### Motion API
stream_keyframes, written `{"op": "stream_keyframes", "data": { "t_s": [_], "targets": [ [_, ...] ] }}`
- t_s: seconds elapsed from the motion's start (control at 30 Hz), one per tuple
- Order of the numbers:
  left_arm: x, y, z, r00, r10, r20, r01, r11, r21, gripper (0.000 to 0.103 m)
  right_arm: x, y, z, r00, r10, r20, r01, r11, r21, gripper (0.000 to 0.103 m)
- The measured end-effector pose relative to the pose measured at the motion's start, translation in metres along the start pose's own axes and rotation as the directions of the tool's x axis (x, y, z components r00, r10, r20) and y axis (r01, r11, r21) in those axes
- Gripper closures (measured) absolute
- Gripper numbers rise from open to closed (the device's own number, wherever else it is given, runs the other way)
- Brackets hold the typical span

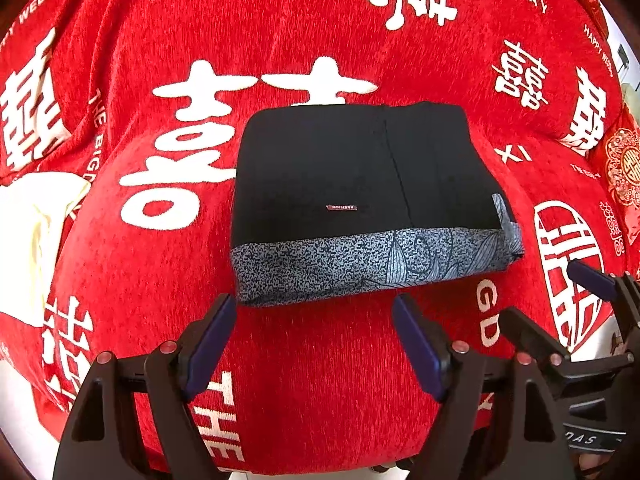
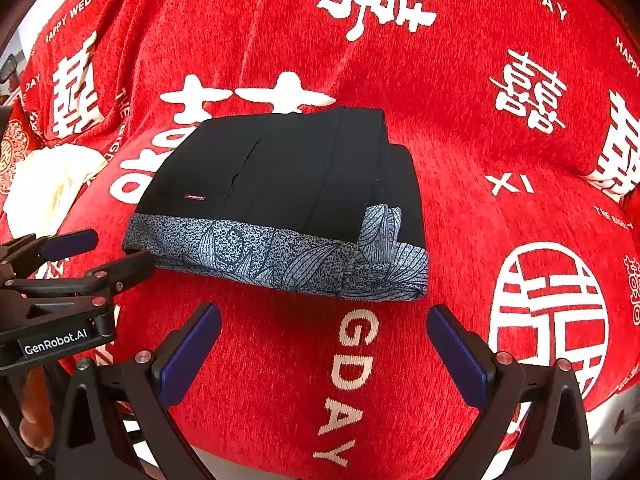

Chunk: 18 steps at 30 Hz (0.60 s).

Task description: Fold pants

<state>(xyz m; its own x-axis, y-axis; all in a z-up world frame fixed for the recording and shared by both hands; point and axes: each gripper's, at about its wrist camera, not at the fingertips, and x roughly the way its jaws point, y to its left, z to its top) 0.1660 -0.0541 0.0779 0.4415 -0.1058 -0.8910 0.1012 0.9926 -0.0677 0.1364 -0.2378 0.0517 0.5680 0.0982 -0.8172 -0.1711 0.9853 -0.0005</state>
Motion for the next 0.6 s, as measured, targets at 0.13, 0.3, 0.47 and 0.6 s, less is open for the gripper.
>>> {"op": "stream_keyframes", "data": {
  "t_s": [0.13,0.3,0.47,0.6],
  "targets": [
    [-0.0029,0.0001,0.0006,1.0,0.005,0.012,-0.005,1.0,0.004,0.02,0.0001,0.0001,0.0,1.0,0.001,-0.001,-0.001,1.0,-0.001,0.0],
    [-0.0051,0.0004,0.0021,1.0,0.007,0.018,-0.007,1.0,0.011,0.02,0.0001,-0.0003,0.0,1.0,-0.001,-0.001,0.001,1.0,-0.001,0.0],
    [-0.0063,0.0023,0.003,1.0,-0.014,0.019,0.014,1.0,0.002,0.02,0.0007,-0.0007,0.0002,1.0,-0.003,-0.001,0.003,1.0,0.0,0.0],
    [-0.0068,0.0025,0.0044,1.0,-0.013,0.02,0.013,1.0,0.006,0.02,0.0006,-0.0007,0.0001,1.0,-0.004,-0.001,0.004,1.0,0.0,0.0]
  ]
}}
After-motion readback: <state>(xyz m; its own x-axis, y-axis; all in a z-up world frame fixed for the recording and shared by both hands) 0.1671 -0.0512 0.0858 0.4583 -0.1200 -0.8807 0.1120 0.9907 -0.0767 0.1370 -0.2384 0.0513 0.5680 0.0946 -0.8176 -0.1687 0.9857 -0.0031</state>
